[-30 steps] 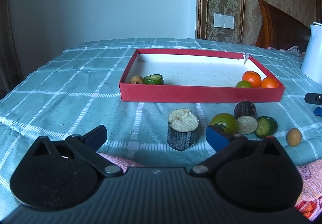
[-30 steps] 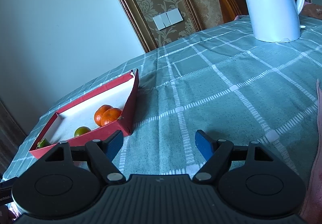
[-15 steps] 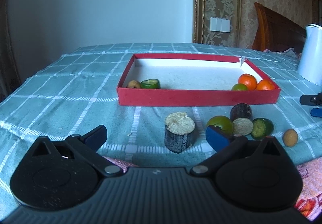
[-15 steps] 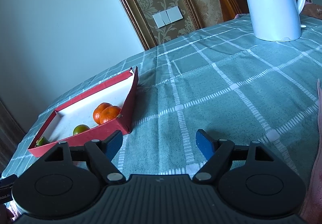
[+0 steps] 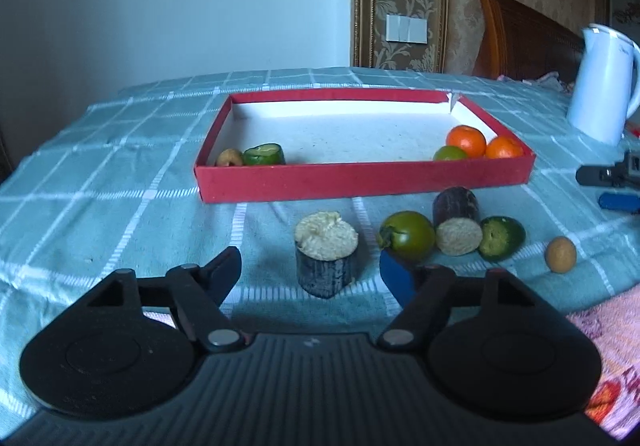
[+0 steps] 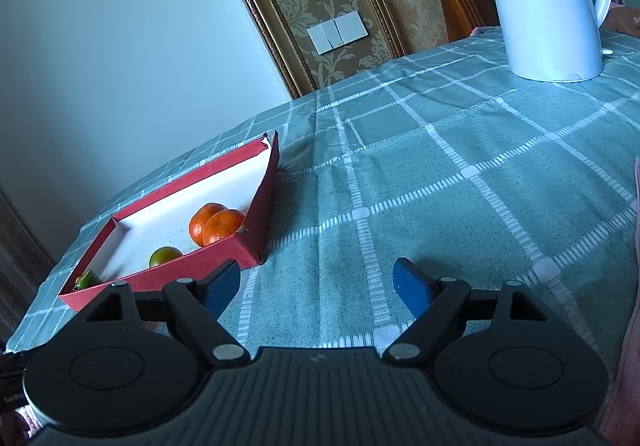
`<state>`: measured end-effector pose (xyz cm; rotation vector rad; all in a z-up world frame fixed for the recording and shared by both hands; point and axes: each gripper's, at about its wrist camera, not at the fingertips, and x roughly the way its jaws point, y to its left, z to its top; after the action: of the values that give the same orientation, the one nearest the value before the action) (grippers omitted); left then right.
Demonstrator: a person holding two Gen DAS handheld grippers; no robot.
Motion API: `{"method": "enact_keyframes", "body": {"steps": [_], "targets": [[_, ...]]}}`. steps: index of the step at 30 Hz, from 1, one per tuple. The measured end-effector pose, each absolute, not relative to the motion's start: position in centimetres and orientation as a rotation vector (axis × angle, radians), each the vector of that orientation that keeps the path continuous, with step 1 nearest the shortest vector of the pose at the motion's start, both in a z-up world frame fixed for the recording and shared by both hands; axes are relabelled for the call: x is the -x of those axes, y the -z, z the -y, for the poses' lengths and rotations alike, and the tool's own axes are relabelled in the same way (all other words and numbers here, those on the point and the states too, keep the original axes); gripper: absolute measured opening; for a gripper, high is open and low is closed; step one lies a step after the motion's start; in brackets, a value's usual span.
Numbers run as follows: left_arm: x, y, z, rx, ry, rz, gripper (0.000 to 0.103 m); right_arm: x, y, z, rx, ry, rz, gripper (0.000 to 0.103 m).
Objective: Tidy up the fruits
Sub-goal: 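Grasp the dark cylindrical vegetable chunk with the left gripper, then carry the chunk into the red tray, lower it, open the left gripper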
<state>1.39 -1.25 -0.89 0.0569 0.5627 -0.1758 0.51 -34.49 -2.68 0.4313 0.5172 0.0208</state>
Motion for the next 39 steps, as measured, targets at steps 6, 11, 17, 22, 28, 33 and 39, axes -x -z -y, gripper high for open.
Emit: {"method": "enact_keyframes", "body": {"steps": [6, 11, 17, 22, 28, 33, 39], "targets": [[-1.7, 1.0, 1.8, -0.080, 0.185, -0.573, 0.045, -0.5, 2.6, 34.5, -0.431, -0.024, -0.518, 0.086], [-1.7, 1.1, 2.6, -0.111, 0.197, -0.572, 0.032, -0.6, 2.6, 34.5, -0.434, -0.029, -0.518, 0.086], [-1.5, 1.0, 2.7, -0.106, 0.180, -0.565, 0.031, -0.6, 2.6, 34.5, -0.435, -0.032, -0.518, 0.087], [-1.2, 0.3, 2.9, -0.106, 0.162, -0.552, 0.031, -0.6, 2.6, 34.5, -0.435, -0.031, -0.518, 0.087], [-1.5, -0.7, 3.1, -0.097, 0.124, -0.564, 0.031, -0.6, 2.6, 34.5, -0.435, -0.031, -0.518, 0.087], [-2.1, -0.8, 3.0, -0.079, 0.073, -0.577, 0.031, -0.6, 2.6, 34.5, -0.435, -0.031, -0.519, 0.087], [-2.5, -0.7, 2.8, -0.063, 0.042, -0.593, 0.031, -0.6, 2.6, 34.5, -0.435, -0.032, -0.519, 0.087]]}}
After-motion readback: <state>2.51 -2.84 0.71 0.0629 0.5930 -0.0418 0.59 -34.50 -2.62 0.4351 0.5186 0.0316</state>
